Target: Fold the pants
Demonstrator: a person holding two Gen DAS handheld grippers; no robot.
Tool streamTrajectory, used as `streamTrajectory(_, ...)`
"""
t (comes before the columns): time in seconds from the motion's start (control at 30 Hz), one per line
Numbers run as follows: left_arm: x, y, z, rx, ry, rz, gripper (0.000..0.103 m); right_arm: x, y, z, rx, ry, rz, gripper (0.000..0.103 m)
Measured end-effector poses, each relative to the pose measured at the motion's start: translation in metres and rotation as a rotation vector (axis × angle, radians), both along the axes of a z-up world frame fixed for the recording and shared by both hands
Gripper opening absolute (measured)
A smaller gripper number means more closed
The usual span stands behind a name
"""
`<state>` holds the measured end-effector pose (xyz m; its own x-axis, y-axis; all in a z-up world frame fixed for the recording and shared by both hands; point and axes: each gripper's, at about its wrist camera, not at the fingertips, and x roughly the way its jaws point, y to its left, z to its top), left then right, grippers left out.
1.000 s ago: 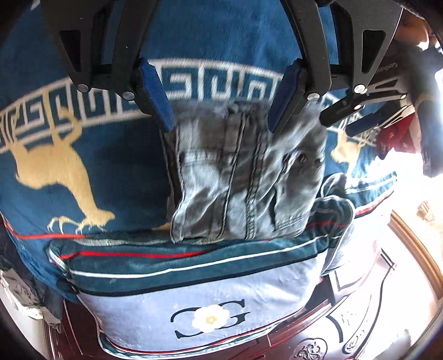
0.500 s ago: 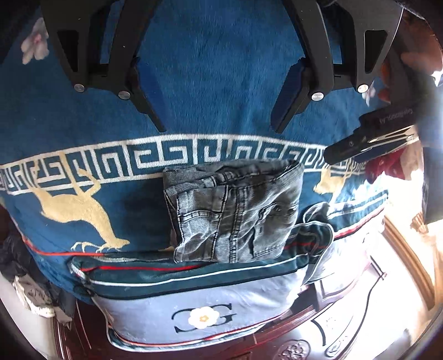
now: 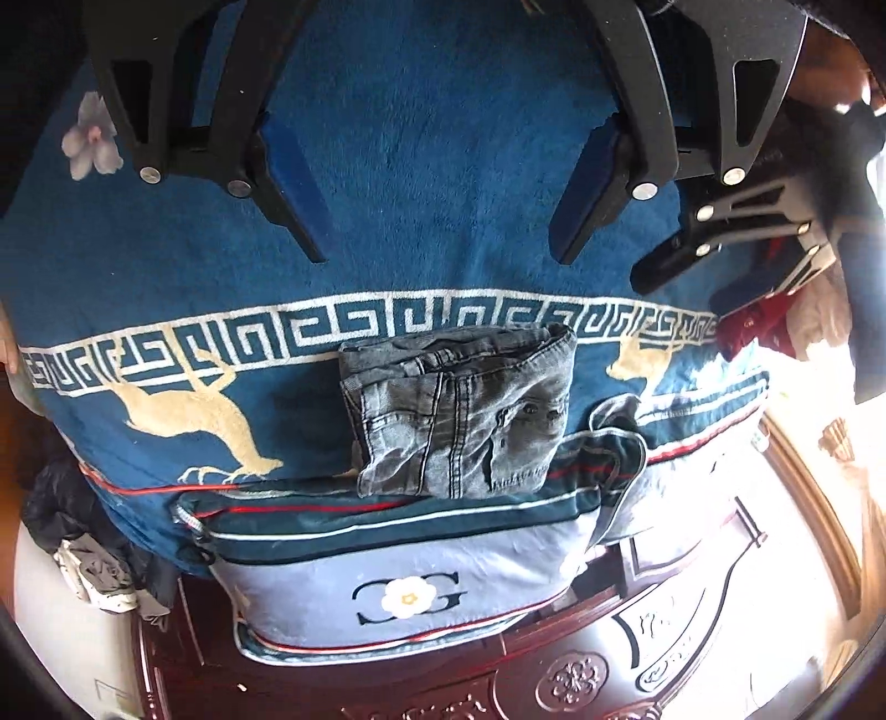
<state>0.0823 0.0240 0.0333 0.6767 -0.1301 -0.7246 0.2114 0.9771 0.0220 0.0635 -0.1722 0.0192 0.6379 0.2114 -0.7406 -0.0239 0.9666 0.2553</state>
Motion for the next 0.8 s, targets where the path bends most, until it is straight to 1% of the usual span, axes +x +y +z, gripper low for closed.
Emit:
streamTrajectory(0.13, -0.012, -0.002, 0.009, 0.000, -0.026, -0.015, 0.102, -0.004, 0.003, 0.010, -0.016, -0.016, 0.002, 0.082)
streamTrajectory(0.23, -0.019, -0.001, 0.014, -0.009, -0.038, -0.018, 0.103, -0.007, 0.007, 0.019, -0.028, -0.034, 0.009, 0.082)
streamTrajectory(0.47, -0.029, 0.004, 0.021, -0.007, -0.051, 0.003, 0.103, -0.018, 0.023, 0.037, -0.096, -0.087, 0.047, 0.083)
streamTrajectory(0.63, -0.036, 0.007, 0.027, -0.008, -0.076, 0.021, 0.103, -0.027, 0.028, 0.042, -0.119, -0.100, 0.065, 0.083)
streamTrajectory(0.8, -0.039, 0.007, 0.030, -0.021, -0.072, 0.029, 0.103, -0.031, 0.029, 0.045, -0.122, -0.100, 0.064, 0.083)
